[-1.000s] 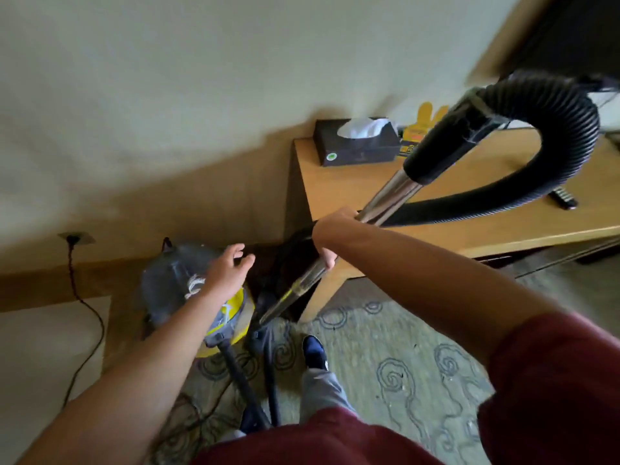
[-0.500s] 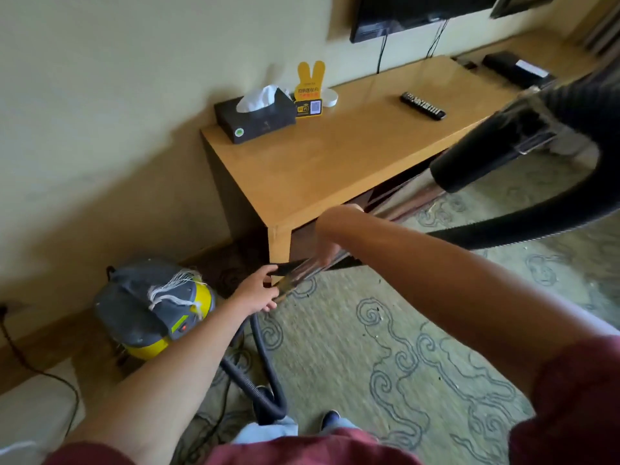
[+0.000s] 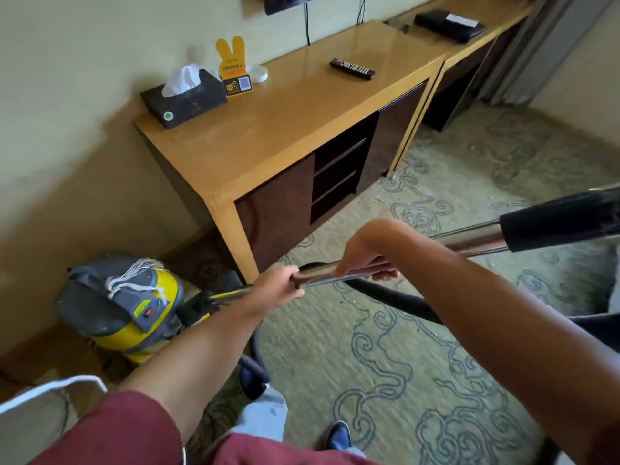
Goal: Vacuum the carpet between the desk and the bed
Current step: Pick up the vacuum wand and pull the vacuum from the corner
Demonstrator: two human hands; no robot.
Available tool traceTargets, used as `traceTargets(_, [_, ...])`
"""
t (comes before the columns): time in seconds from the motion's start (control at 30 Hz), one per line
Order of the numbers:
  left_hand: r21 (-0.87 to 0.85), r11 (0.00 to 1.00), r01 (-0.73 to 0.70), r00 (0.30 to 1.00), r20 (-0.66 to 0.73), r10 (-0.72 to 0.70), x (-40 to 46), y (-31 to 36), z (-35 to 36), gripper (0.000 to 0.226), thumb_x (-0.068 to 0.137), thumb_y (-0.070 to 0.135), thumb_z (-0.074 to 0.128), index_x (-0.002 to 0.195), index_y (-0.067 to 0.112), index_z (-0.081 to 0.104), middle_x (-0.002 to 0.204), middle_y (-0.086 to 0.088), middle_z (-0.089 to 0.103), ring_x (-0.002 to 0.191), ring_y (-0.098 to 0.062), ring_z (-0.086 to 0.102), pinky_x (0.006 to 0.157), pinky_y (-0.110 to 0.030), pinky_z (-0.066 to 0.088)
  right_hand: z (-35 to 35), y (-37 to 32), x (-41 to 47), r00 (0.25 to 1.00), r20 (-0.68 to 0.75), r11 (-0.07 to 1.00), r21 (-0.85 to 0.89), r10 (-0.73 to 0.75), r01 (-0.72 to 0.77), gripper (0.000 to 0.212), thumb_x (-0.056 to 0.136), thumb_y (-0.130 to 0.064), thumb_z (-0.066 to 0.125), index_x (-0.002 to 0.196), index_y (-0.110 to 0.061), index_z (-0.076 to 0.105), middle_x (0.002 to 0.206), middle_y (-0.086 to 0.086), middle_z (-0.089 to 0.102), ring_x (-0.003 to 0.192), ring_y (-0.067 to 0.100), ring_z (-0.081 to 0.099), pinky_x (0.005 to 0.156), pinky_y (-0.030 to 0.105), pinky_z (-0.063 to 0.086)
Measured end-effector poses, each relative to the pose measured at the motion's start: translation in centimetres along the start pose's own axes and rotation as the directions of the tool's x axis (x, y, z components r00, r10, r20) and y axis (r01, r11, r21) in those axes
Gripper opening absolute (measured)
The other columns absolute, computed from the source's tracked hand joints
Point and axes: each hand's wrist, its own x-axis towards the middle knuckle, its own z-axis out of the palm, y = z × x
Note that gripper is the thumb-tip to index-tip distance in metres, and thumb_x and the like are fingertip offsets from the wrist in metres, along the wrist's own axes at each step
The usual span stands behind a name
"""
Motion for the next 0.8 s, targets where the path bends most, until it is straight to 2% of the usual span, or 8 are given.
traceTargets(0.1, [0.082,0.997,0.013,0.999,-0.037,-0.010,-1.2,3.3,2.3,0.020,0.080,0.038,0.069,0.089,0.028,0.055,0.099,-0.001,0.071,0.098,-0.029,0.068,0.072,-0.032,0.046,2.8,4.8,-0.1,1.000,-0.014,0.999,0.047,-0.014,0.015,0.058,0.088,-0.056,0.069,0.091,0.001,0.058,0.063,0.015,0.068,0.037,0.025,0.062,0.043,0.029,0.052])
traceTargets(0.2, [0.150,0.988,0.038,0.998,-0.064,-0.029,-2.7,6.0,4.1,0.021,0.080,0.040,0.069,0.094,0.027,0.059,0.101,-0.001,0.071,0.100,-0.029,0.068,0.070,-0.029,0.043,5.4,7.8,-1.0,0.999,-0.014,0.998,0.058,-0.036,0.037,0.068,0.085,-0.054,0.075,0.098,0.008,0.048,0.080,0.024,0.073,0.057,0.033,0.074,0.054,0.040,0.060])
traceTargets(0.27, [0.174,0.984,0.038,0.996,-0.080,-0.024,-3.9,8.6,5.6,0.025,0.079,0.041,0.068,0.098,0.026,0.063,0.101,-0.001,0.072,0.100,-0.029,0.069,0.071,-0.030,0.046,7.6,9.1,-1.4,0.995,0.000,0.994,-0.013,-0.104,0.104,0.064,0.084,-0.052,0.077,0.104,0.000,0.046,0.082,0.023,0.071,0.062,0.033,0.074,0.068,0.046,0.063])
traceTargets(0.37, [0.200,0.979,-0.046,0.992,-0.105,0.067,-5.1,12.6,8.0,0.035,0.074,0.045,0.071,0.104,0.028,0.067,0.102,-0.002,0.072,0.099,-0.029,0.070,0.072,-0.029,0.046,11.4,9.0,-0.6,0.962,-0.116,0.956,-0.194,-0.245,0.220,0.057,0.085,-0.046,0.078,0.123,-0.008,0.059,0.076,0.007,0.064,0.063,0.023,0.067,0.074,0.038,0.059])
traceTargets(0.47, [0.205,0.972,-0.116,0.992,-0.032,0.125,-5.6,15.3,10.4,0.047,0.074,0.051,0.078,0.115,0.030,0.066,0.111,-0.003,0.071,0.100,-0.029,0.071,0.073,-0.030,0.047,14.5,9.5,1.2,0.937,-0.249,0.947,-0.269,-0.246,0.177,0.031,0.092,-0.031,0.072,0.117,-0.013,0.072,0.072,-0.003,0.057,0.074,0.020,0.061,0.081,0.034,0.056])
traceTargets(0.6, [0.173,0.963,-0.205,0.965,0.198,0.170,-4.3,16.1,12.0,0.042,0.079,0.029,0.079,0.118,0.016,0.069,0.116,-0.011,0.073,0.110,-0.029,0.071,0.082,-0.032,0.054,17.1,10.8,3.5,0.922,-0.315,0.965,-0.197,-0.227,0.170,0.023,0.094,-0.027,0.064,0.109,-0.013,0.074,0.081,-0.001,0.065,0.088,0.023,0.072,0.076,0.033,0.057])
traceTargets(0.67, [0.101,0.966,-0.237,0.938,0.282,0.200,-3.6,15.7,12.0,0.045,0.078,0.019,0.080,0.121,0.012,0.069,0.119,-0.013,0.072,0.112,-0.028,0.070,0.085,-0.033,0.057,17.9,10.9,4.5,0.913,-0.337,0.969,-0.157,-0.232,0.189,0.026,0.092,-0.029,0.064,0.111,-0.014,0.072,0.082,-0.001,0.061,0.082,0.022,0.067,0.070,0.031,0.054])
traceTargets(0.8, [-0.036,0.991,-0.132,0.989,0.067,0.134,-2.3,12.4,10.3,0.082,0.077,0.037,0.084,0.149,0.026,0.046,0.147,-0.007,0.045,0.120,-0.027,0.062,0.101,-0.038,0.052,18.7,12.3,7.1,0.925,-0.353,0.985,0.040,-0.143,0.167,0.008,0.084,-0.019,0.063,0.086,-0.012,0.067,0.068,-0.004,0.066,0.054,0.014,0.067,0.045,0.022,0.047])
